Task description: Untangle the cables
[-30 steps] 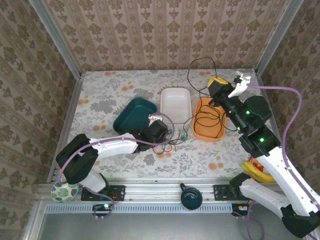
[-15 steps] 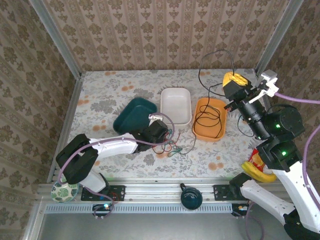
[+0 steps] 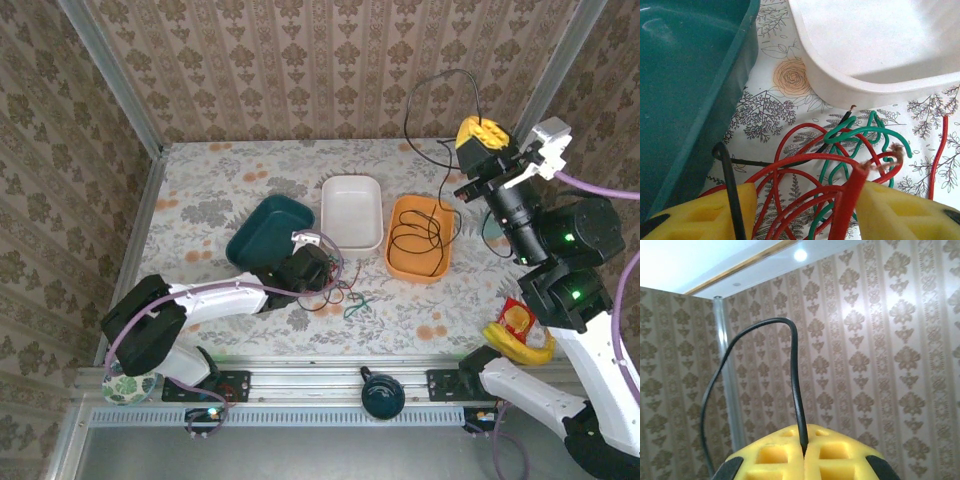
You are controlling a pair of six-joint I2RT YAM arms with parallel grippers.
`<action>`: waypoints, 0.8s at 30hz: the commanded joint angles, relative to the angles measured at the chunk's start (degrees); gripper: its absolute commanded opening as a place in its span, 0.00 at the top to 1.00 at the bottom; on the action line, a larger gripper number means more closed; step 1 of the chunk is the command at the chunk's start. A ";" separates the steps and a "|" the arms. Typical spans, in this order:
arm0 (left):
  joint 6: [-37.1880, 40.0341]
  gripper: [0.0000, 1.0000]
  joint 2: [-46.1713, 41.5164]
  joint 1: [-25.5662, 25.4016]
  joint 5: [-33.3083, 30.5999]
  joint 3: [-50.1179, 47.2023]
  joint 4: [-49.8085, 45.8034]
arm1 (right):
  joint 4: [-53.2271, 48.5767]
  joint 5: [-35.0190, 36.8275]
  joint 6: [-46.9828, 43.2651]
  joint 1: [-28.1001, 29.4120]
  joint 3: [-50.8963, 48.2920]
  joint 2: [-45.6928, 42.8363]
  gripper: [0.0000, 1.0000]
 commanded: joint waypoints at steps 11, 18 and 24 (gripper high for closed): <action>0.39 0.43 -0.41 -0.54 -0.77 0.30 0.07 | -4.81 13.42 16.21 -9.12 -19.34 7.14 1.00; 0.45 0.42 0.62 -0.53 -0.45 0.87 -0.17 | -13.80 13.95 26.92 -9.95 -26.75 13.38 1.00; 0.55 0.41 1.05 -0.60 -0.32 1.36 -0.40 | -17.14 10.09 32.19 -11.95 -28.93 19.53 1.00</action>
